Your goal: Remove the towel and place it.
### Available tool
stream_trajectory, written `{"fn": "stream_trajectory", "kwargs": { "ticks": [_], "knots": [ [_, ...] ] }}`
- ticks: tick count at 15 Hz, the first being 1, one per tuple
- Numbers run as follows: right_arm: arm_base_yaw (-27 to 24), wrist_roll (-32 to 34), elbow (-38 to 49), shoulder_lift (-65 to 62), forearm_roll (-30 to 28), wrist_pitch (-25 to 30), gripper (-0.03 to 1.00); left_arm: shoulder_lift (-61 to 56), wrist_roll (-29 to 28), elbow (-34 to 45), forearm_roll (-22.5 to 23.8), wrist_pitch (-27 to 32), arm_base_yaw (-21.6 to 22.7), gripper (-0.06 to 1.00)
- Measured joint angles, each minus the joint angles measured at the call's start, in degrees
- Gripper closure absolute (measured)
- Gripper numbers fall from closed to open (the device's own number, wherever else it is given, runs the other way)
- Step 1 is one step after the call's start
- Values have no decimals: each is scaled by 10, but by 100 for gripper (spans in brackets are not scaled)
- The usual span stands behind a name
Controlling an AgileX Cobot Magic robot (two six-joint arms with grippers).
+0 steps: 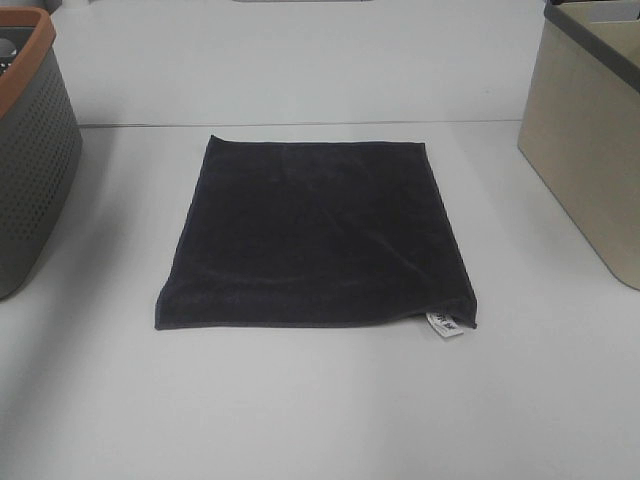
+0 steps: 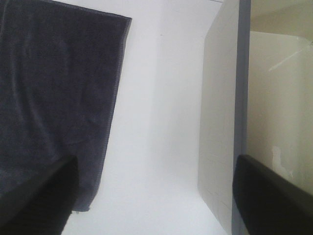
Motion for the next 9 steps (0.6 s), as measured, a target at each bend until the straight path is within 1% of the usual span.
{"fn": "stream_trajectory", "kwargs": {
  "ticks": [1,3,4,6,8,9],
  "knots": [
    [0,0,9,-8,4,-1,14,-18,0,29,-1,0,0,27],
    [0,-5,54,-44,12,-1,15,-65,-6,101,2,1,0,27],
    [0,-10,69,-56,12,-1,15,-80,-8,121,6,1,0,27],
    [0,-14,135,-103,12,1,18,-139,-19,207,13,-1,0,27],
    [0,-14,217,-155,12,0,18,-197,-33,301,13,-34,0,27],
    [0,-14,308,-214,12,-21,19,-258,-37,398,3,-68,0,27]
  ]
}}
